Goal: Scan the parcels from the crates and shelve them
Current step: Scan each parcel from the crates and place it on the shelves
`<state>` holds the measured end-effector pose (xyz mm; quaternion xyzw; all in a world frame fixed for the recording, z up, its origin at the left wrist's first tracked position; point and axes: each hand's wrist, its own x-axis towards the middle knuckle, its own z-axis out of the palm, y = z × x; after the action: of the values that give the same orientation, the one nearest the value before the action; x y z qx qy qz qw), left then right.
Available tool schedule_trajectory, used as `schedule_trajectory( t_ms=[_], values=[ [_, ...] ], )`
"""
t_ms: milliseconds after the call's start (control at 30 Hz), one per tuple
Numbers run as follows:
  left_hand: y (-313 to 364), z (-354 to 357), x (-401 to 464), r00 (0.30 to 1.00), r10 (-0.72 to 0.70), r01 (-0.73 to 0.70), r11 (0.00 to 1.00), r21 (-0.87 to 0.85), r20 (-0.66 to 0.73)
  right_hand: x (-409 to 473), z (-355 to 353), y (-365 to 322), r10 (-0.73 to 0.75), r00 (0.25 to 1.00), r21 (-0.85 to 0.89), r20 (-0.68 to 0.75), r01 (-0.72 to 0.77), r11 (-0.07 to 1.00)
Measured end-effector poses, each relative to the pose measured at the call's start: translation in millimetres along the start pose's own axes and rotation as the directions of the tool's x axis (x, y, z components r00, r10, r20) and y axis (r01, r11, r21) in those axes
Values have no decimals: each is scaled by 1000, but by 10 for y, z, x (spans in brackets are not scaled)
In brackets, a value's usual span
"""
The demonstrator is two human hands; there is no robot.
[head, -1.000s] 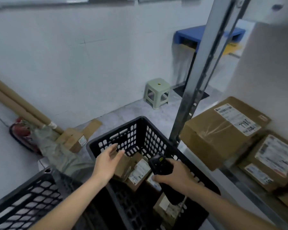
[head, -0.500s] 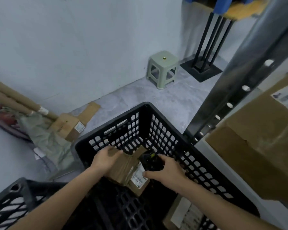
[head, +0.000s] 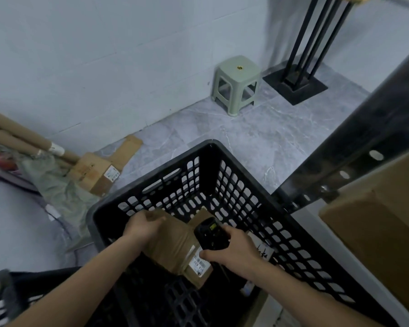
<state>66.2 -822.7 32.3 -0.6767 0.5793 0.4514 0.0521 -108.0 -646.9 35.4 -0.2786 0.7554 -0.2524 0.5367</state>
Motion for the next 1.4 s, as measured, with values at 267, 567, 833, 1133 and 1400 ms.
schedule_trajectory(
  t_ms=[267,567,833,1133,1400],
  values=[
    [-12,5,-94,996,89,-89,983,159,5,33,80,-51,59,994,161,90,-73,984],
    [37,-35,-365,993,100,-107,988,-112,-66,-191,-44,-127,-3,999,357,-41,18,934],
    [94,-179,-842,940,287,-324,921,-217,-184,-587,-107,-338,-93,984,336,-153,140,931],
    [-171,-432,-1374,930,357,-359,826,-434,-88,-1241,-45,-468,-154,967,344,-204,218,913],
    [-246,-495,-1962,913,315,-407,734,-544,-259,-1953,22,-586,-238,940,309,-246,309,900]
  ],
)
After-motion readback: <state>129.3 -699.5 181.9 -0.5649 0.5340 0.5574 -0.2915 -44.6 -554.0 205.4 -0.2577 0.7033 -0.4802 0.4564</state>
